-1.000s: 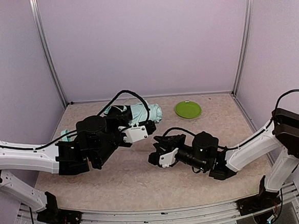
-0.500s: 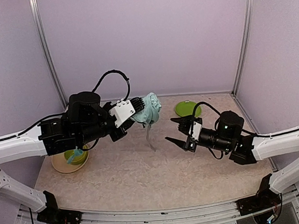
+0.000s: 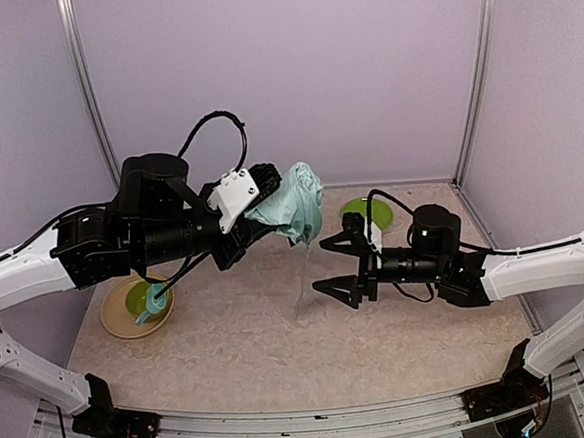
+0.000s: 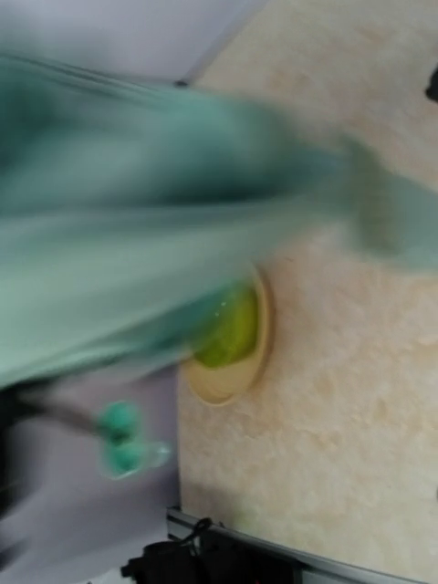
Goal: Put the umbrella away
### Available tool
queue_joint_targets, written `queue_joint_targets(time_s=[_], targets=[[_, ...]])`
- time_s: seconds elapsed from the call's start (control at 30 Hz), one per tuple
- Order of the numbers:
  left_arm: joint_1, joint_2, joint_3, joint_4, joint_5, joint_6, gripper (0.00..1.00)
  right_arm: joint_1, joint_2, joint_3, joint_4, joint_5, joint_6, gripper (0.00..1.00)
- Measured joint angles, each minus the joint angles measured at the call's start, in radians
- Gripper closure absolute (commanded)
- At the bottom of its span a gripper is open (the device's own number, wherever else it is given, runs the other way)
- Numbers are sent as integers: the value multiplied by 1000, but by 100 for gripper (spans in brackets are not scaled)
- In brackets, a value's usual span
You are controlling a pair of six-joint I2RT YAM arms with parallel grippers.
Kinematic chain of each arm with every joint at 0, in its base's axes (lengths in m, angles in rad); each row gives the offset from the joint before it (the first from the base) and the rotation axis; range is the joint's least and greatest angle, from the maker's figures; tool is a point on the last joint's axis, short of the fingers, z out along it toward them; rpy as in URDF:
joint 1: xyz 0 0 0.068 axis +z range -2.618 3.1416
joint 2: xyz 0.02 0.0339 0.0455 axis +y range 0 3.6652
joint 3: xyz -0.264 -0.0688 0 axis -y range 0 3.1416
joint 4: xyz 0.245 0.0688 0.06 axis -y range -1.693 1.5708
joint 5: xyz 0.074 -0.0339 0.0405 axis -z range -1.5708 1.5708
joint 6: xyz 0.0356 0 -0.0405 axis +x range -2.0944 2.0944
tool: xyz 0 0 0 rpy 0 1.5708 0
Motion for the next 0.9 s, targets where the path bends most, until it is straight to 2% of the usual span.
queue_joint_targets(time_s=[0.2,0.43,0.53,0.67,0.9], targets=[[-86,10,218,-52,-73,-26,100,-5,107,8,27,30,82,12],[-105,44,324,-96,-141,-35,100,-33,216,8,156,23,174,18],[-106,55,335,-109,-155,-35,100,-33,242,8,182,26,196,25],[-106,63,344,-129,-166,-27,100,-33,256,8,229,44,206,55],[-106,66,345,-130,-182,-13,100,-33,312,11,284,56,233,57]])
